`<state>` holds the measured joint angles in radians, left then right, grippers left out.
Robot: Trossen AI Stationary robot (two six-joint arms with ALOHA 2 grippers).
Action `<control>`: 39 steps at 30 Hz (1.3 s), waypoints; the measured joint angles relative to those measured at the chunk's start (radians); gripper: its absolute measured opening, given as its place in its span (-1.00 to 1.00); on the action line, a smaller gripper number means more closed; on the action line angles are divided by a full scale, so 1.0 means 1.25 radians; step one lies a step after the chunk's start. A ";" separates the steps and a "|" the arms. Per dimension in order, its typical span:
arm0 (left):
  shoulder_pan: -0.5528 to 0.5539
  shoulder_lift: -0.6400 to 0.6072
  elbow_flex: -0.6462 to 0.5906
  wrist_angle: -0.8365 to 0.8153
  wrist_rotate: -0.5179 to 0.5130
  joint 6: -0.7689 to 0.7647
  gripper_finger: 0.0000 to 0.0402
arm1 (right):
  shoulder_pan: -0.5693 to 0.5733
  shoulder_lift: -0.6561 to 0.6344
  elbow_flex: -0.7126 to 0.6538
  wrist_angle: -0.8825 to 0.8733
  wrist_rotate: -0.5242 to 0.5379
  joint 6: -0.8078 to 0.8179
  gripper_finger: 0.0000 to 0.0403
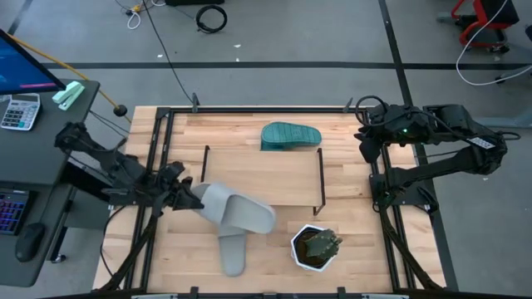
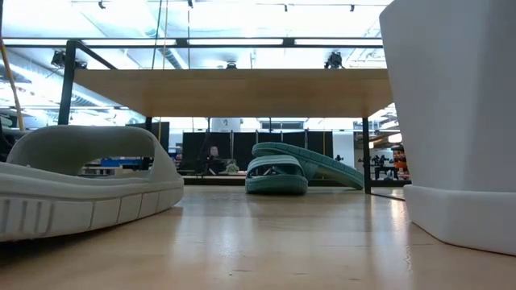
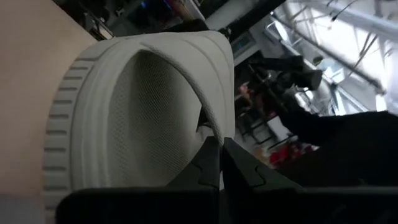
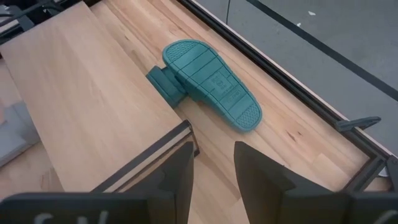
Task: Pick and place slides into the shelf
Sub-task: Put the bottom gray slipper on the shelf
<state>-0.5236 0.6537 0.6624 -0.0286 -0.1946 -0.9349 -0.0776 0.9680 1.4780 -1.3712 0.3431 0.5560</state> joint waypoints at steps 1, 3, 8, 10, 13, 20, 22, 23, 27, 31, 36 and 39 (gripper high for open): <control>0.014 0.000 0.014 -0.014 0.014 0.011 -0.97 | 0.000 0.000 0.000 0.000 0.000 0.000 -0.39; 0.043 0.000 0.041 -0.045 0.039 0.034 -0.97 | 0.000 0.000 0.000 0.000 0.000 0.000 -0.39; 0.112 0.000 0.100 -0.129 0.085 0.091 -0.97 | 0.000 0.000 0.000 0.039 0.000 -0.002 -0.39; 0.140 0.000 0.126 -0.180 0.104 0.108 -0.97 | 0.000 0.000 0.000 0.068 0.000 -0.008 -0.39; 0.183 0.000 0.151 -0.233 0.128 0.133 -0.97 | 0.000 0.000 0.000 0.099 0.000 -0.022 -0.39; 0.285 0.000 0.180 -0.241 0.187 0.210 -0.97 | 0.000 0.005 0.000 0.114 0.000 -0.045 -0.39; 0.315 0.001 0.180 -0.246 0.205 0.218 -0.97 | 0.000 0.012 0.000 0.115 0.001 -0.049 -0.39; 0.330 0.002 0.180 -0.246 0.215 0.222 -0.97 | 0.000 0.016 0.000 0.117 0.000 -0.049 -0.39; 0.383 0.027 0.180 -0.238 0.278 0.235 -0.97 | 0.000 0.036 0.000 0.128 0.000 -0.054 -0.39; 0.438 0.072 0.180 -0.235 0.376 0.236 -0.97 | 0.000 0.053 0.000 0.152 0.000 -0.084 -0.39; 0.518 0.138 0.180 -0.165 0.493 0.275 -0.97 | -0.008 0.060 0.000 0.179 -0.003 -0.111 -0.39; 0.573 0.179 0.199 -0.127 0.540 0.311 -0.97 | -0.024 0.060 0.000 0.186 -0.024 -0.112 -0.39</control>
<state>0.1924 0.8779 0.9107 -0.1867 0.4804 -0.5462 -0.1071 1.0432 1.4784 -1.1386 0.3127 0.4154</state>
